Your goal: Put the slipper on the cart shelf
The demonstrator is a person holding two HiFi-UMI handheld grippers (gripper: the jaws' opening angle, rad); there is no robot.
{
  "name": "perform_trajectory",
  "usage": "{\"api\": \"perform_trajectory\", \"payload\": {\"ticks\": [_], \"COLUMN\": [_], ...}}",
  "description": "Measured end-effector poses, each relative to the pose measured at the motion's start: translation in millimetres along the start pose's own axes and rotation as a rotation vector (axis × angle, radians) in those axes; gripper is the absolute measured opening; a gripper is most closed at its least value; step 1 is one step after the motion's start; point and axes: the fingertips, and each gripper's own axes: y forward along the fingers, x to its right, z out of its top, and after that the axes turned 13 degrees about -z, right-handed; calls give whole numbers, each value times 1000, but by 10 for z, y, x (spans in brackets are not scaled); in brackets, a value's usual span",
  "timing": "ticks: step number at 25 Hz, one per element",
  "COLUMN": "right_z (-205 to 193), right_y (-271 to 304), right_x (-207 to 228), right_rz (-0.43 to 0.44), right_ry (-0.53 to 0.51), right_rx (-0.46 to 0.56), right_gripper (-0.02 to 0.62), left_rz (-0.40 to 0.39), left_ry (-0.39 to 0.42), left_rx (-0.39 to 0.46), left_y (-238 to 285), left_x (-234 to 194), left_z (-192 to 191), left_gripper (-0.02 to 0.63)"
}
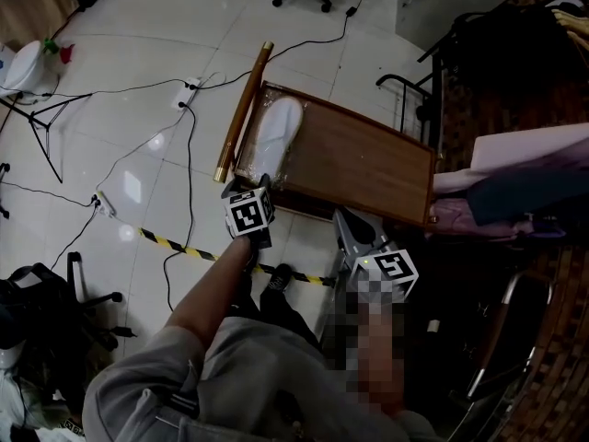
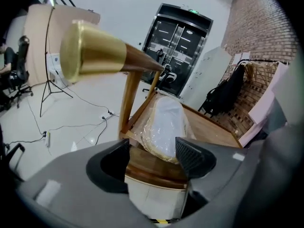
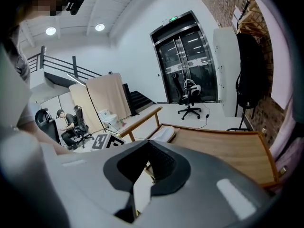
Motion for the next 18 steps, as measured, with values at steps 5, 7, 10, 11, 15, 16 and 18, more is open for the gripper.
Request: {"api": "perform_trajectory", "payload": {"ticks": [5, 7, 10, 11, 15, 16, 18], "right_z": [-32, -15, 7, 9, 34, 42, 55], "right_y": [32, 62, 101, 104, 96, 88, 66], "right_x": [61, 51, -4, -15, -25, -28, -31], "right_rz": [-7, -4, 5, 7, 7, 6, -1], "right_ry": [5, 6, 4, 4, 5, 6, 8], "right_rx": [-14, -14, -12, -11, -4, 0, 7], "right_gripper": [0, 0, 0, 0, 0, 0, 0], "left_rz": [-76, -98, -106, -110, -148, -159, -180], "left_ry": [-103, -143, -106, -73, 44, 70, 120], "left_rx": [-34, -48, -36, -24, 5, 12, 28], "left_y": [170, 188, 82, 42, -31, -49, -86], "left_x": [70, 88, 126, 157, 329, 374, 455], "left_z": [-98, -116, -15, 31, 146, 176, 242], "left_gripper": [272, 237, 149, 126, 74, 71, 65]}}
